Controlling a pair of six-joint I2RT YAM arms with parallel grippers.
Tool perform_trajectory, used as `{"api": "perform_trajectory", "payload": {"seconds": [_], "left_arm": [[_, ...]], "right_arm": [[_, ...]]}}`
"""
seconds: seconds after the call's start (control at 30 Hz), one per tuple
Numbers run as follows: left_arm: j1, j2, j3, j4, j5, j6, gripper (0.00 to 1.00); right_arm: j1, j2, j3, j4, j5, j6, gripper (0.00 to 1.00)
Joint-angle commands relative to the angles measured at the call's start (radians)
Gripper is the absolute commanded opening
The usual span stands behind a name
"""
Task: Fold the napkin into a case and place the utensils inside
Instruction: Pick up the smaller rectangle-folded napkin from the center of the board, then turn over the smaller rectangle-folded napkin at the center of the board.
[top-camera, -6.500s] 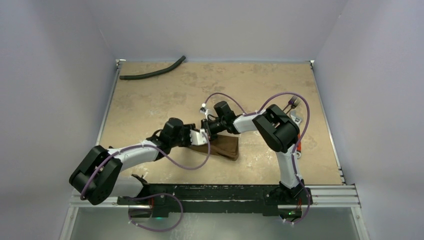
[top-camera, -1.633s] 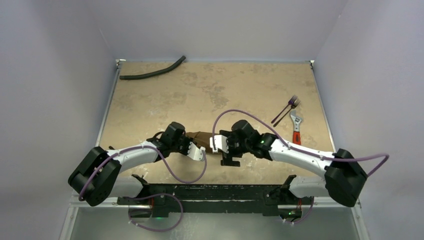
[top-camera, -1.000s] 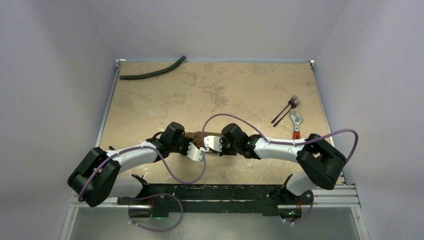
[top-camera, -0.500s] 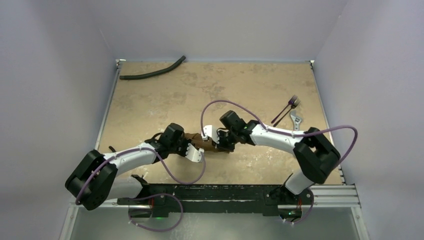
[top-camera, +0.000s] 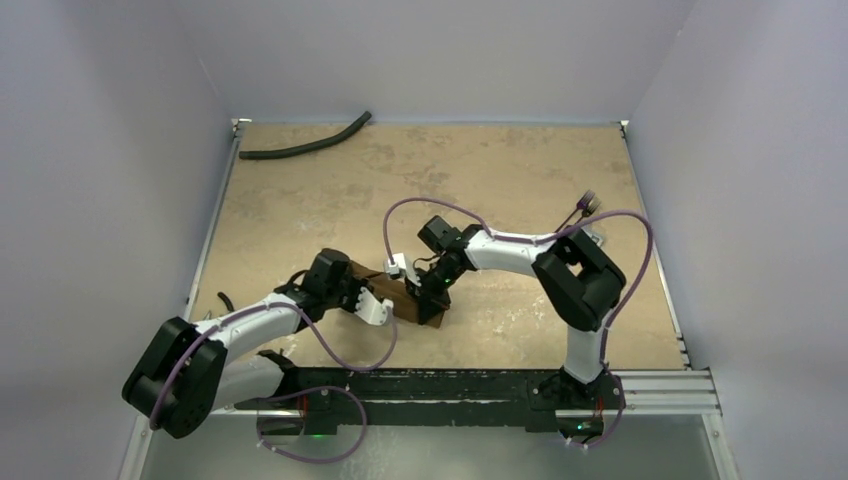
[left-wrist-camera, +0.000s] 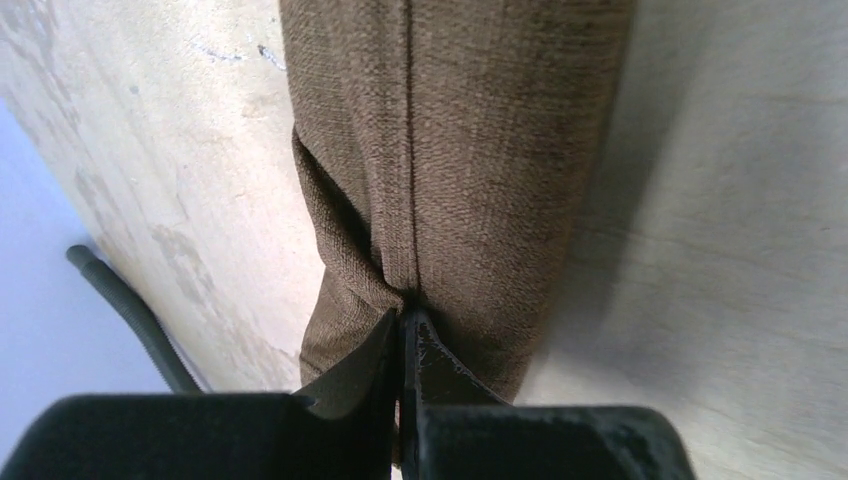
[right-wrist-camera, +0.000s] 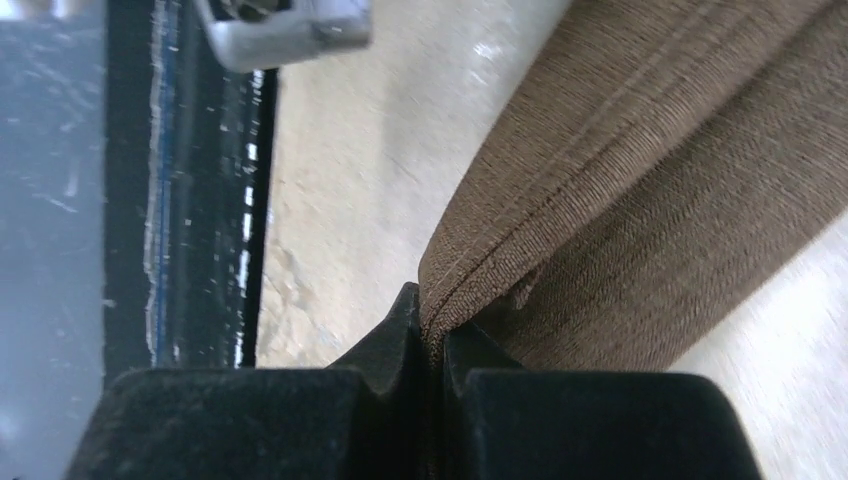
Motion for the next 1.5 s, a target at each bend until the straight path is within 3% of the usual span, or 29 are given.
{"api": "perform_trajectory", "payload": {"seconds": [0.0, 0.33, 0.43, 0.57, 0.83, 1.1, 1.2, 1.33, 1.47], "left_arm": [[0.082, 0.028, -0.039, 0.044, -0.057, 0.117, 0.0], [0.139, -0.07, 0.05, -0.048, 0.039, 0.038, 0.0], [0.147, -0.131, 0.074, -0.151, 0.131, 0.049, 0.12], [0.147, -0.182, 0.104, -0.278, 0.271, 0.078, 0.17], [0.147, -0.103, 0.203, -0.532, 0.419, 0.213, 0.23], [0.118, -0.093, 0.213, -0.539, 0.476, 0.179, 0.23], [0.07, -0.129, 0.235, -0.551, 0.527, 0.143, 0.28], [-0.081, -0.153, 0.246, -0.505, 0.539, 0.031, 0.28], [-0.158, -0.141, 0.211, -0.503, 0.533, 0.06, 0.27]], "right_arm": [[0.0, 0.08, 0.043, -0.18, -0.273, -0.05, 0.0], [-0.071, 0.159, -0.004, -0.139, -0.384, -0.045, 0.0], [-0.085, 0.176, 0.005, -0.143, -0.414, -0.041, 0.0], [-0.095, 0.209, 0.007, -0.13, -0.419, -0.003, 0.0], [-0.097, 0.254, 0.031, -0.13, -0.41, 0.035, 0.0], [-0.124, 0.256, 0.014, -0.036, -0.361, 0.179, 0.0], [-0.129, 0.243, 0.02, -0.023, -0.37, 0.197, 0.0], [-0.138, 0.239, 0.033, -0.027, -0.369, 0.208, 0.0], [-0.142, 0.23, 0.021, -0.014, -0.37, 0.223, 0.0]]}}
